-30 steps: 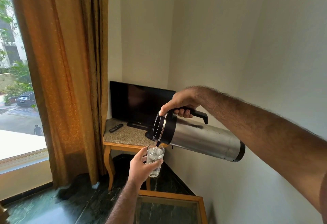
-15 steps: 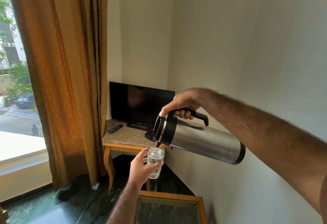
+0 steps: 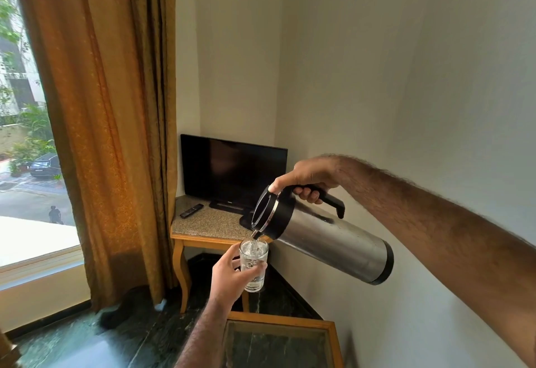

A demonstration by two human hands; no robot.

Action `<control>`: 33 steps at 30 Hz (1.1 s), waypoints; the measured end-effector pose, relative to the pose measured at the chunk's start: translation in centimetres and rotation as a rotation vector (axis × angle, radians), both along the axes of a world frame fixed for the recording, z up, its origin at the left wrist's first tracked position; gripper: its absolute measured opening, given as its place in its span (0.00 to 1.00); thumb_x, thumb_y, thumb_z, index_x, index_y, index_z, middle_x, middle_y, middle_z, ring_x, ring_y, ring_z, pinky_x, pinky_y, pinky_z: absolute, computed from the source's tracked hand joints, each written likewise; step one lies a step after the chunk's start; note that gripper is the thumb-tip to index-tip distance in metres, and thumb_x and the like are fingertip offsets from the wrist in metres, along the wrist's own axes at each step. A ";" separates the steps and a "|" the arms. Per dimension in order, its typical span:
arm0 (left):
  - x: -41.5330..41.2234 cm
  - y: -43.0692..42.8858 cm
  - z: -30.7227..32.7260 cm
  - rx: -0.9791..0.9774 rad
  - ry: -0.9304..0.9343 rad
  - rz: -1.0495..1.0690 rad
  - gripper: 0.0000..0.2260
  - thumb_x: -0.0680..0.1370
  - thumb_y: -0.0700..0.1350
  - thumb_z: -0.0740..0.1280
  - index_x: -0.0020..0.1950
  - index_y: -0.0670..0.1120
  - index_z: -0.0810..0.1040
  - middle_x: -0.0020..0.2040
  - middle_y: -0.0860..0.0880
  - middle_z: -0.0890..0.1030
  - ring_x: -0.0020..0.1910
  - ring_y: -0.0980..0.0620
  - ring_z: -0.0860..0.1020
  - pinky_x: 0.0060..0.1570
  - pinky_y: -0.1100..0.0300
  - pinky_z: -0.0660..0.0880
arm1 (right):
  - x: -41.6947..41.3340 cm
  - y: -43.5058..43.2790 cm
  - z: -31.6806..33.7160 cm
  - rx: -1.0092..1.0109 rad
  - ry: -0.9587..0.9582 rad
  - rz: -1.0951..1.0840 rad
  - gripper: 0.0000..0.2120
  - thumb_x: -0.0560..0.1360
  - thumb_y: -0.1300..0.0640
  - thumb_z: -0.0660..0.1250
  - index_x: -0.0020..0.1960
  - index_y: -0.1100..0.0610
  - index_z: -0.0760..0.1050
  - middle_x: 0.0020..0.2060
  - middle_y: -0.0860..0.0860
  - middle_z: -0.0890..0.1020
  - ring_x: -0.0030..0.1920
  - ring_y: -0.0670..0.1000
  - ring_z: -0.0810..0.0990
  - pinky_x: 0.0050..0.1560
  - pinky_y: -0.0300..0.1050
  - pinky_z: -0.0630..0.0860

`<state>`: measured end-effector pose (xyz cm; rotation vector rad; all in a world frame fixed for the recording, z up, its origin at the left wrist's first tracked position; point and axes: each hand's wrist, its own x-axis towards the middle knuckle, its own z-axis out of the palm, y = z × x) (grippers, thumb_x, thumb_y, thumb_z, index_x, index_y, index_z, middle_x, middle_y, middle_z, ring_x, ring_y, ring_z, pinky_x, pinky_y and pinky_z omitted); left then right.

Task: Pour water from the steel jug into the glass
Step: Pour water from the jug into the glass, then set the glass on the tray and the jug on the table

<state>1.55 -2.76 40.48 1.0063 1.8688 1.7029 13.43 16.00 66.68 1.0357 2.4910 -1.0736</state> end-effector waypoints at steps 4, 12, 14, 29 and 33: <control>-0.1 0.1 0.2 -0.008 0.013 0.008 0.23 0.67 0.50 0.84 0.55 0.66 0.79 0.52 0.59 0.88 0.52 0.59 0.86 0.43 0.69 0.79 | 1.3 0.4 -1.6 -0.048 0.075 -0.016 0.27 0.67 0.32 0.78 0.26 0.49 0.72 0.25 0.48 0.72 0.25 0.49 0.70 0.29 0.39 0.72; -0.2 0.7 -0.5 0.002 0.008 0.022 0.24 0.66 0.51 0.85 0.55 0.67 0.78 0.49 0.62 0.88 0.50 0.63 0.86 0.41 0.69 0.80 | 5.4 0.1 -6.0 -0.172 0.483 -0.330 0.42 0.62 0.10 0.57 0.24 0.51 0.66 0.23 0.49 0.68 0.23 0.50 0.64 0.27 0.40 0.66; -0.2 1.1 -1.2 0.001 0.007 0.038 0.25 0.66 0.50 0.85 0.54 0.68 0.78 0.50 0.61 0.87 0.50 0.63 0.86 0.45 0.67 0.80 | 6.4 0.3 -7.9 -0.236 0.601 -0.442 0.40 0.70 0.15 0.54 0.24 0.51 0.67 0.22 0.49 0.69 0.23 0.50 0.64 0.26 0.41 0.65; -0.3 2.5 -10.9 -0.155 0.077 0.136 0.30 0.66 0.53 0.85 0.66 0.56 0.80 0.53 0.64 0.83 0.53 0.70 0.81 0.50 0.70 0.77 | 9.9 0.0 -27.5 -0.376 0.981 -0.891 0.18 0.66 0.37 0.70 0.28 0.50 0.80 0.25 0.48 0.75 0.25 0.47 0.68 0.31 0.43 0.66; 0.1 3.1 -15.3 -0.183 0.013 0.139 0.30 0.65 0.50 0.86 0.65 0.57 0.81 0.54 0.58 0.86 0.51 0.56 0.86 0.50 0.56 0.86 | 10.9 0.0 -33.0 -0.427 1.015 -0.973 0.15 0.66 0.39 0.72 0.30 0.50 0.82 0.25 0.48 0.77 0.26 0.46 0.70 0.31 0.42 0.70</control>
